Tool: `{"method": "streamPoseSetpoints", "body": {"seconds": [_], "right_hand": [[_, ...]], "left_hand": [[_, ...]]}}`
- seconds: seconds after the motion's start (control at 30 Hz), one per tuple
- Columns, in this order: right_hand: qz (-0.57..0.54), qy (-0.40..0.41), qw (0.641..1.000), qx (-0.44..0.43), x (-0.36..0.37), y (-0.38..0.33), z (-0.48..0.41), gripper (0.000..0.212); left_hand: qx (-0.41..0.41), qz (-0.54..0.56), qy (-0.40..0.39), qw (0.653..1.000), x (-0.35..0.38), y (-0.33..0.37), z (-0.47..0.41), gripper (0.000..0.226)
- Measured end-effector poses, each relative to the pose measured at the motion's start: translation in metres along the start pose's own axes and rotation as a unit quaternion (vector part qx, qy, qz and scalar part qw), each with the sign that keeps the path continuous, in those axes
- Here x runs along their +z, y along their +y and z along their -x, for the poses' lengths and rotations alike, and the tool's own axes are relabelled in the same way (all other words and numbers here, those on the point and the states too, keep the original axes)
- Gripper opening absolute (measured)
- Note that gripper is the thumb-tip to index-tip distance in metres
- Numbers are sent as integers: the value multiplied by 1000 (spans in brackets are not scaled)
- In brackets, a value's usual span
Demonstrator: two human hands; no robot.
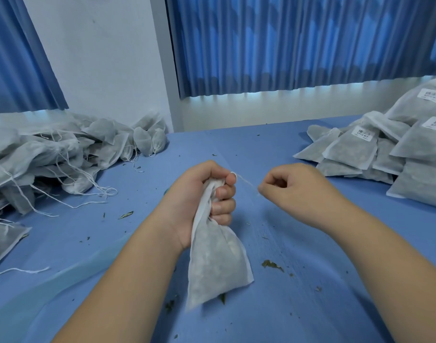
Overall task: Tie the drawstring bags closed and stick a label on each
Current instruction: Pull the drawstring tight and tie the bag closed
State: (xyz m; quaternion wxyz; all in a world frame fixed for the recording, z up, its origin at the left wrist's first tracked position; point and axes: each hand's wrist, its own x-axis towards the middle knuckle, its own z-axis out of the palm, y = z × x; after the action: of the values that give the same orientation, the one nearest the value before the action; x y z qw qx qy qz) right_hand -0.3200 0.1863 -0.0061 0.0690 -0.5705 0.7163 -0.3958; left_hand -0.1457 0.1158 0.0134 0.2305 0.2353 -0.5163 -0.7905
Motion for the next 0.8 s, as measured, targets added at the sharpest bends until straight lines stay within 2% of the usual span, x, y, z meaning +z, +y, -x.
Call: {"method": "streamPoseSetpoints", "body": {"seconds": [0.17,0.3,0.37,0.43,0.53,0.8], "right_hand": [[-25,62,998,-13,0,-1,-3,6],[-136,114,984,-17,-3,-7,-2,14],[-220,95,971,-18,-5,-14,1,15],[-262,41,964,-27,-6,-21,6,17],[-250,-23,967,-39,-2,-26,11,18],[-210,-68,975,-16,-1,-24,11,15]], "left_hand": [[-33,24,2,999,-4,-3,-5,17],[-46,20,1,999,-6,-5,-7,16],[-46,13,3,999,-6,-5,-7,16],[-45,4,-1,999,-5,-6,-7,15],[-43,-11,-13,999,-2,-6,-6,15],[-32,-92,-6,995,0,-8,-4,32]]}}
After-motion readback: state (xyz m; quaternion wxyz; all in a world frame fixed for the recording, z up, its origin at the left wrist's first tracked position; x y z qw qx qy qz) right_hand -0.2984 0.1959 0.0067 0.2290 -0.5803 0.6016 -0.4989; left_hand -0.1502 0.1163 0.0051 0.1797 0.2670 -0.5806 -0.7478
